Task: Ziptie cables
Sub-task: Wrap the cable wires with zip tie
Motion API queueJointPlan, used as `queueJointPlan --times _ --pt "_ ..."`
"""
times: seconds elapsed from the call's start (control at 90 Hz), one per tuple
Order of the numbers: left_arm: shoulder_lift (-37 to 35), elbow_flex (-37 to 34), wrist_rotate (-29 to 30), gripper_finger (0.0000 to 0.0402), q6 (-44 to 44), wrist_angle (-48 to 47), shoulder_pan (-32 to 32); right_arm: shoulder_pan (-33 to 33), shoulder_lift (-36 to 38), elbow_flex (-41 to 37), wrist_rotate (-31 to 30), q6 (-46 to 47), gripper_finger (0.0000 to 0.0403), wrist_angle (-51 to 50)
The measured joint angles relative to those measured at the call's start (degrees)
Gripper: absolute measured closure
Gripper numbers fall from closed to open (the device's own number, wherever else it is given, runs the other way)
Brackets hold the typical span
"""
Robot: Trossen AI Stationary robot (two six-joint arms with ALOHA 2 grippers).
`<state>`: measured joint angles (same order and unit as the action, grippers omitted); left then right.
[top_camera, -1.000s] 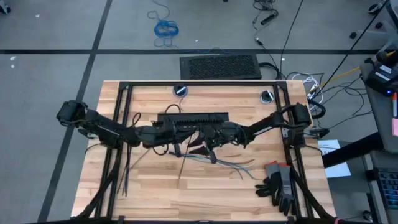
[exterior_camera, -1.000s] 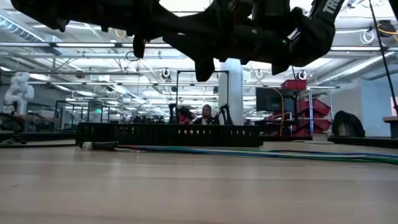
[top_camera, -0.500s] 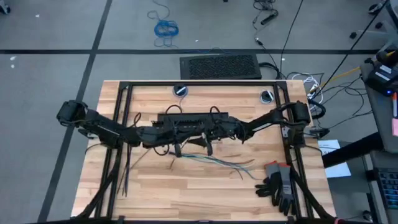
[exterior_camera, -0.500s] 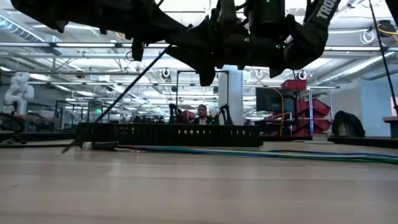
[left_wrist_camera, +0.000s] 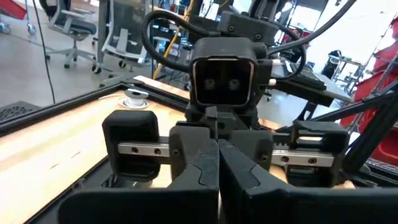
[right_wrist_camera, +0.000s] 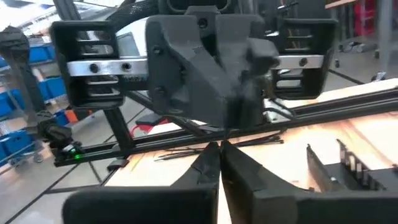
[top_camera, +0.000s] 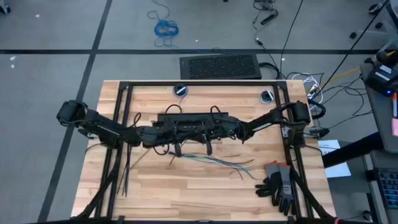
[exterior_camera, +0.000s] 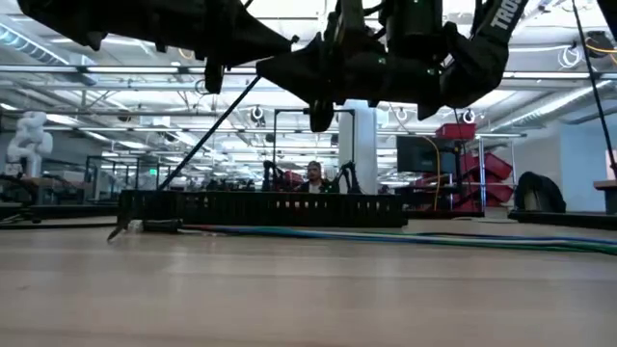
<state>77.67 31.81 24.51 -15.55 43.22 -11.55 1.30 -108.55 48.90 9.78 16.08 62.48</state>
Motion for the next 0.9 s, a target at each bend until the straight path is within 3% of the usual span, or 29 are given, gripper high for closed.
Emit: queueJointPlan --times 0.167,0.467,0.667,0.833,0.9 --pt "0.0 0.0 0.4 0.0388 4.91 -1.51 -0.08 -0.16 0.58 0.0 -4.3 -2.04 0.0402 -4.15" --pt "-1.37 0.04 3.06 0.0295 13.98 -3.37 -0.22 -1.77 6.86 -0.07 -10.58 -5.4 0.0402 -20.15" --pt "-8.66 0.07 5.64 0.0282 13.29 -19.08 -0.24 -2.48 16.0 -0.04 -18.85 -9.57 0.0403 -35.99" --pt "-10.19 0.07 -6.39 0.0282 7.14 -27.81 -0.25 -0.78 19.32 -0.02 -22.9 -10.84 0.0403 -43.29" --pt "-8.55 0.11 -8.56 0.0282 5.47 -29.14 -0.26 -0.18 18.95 -0.02 -23.28 -11.34 0.0403 -43.56"
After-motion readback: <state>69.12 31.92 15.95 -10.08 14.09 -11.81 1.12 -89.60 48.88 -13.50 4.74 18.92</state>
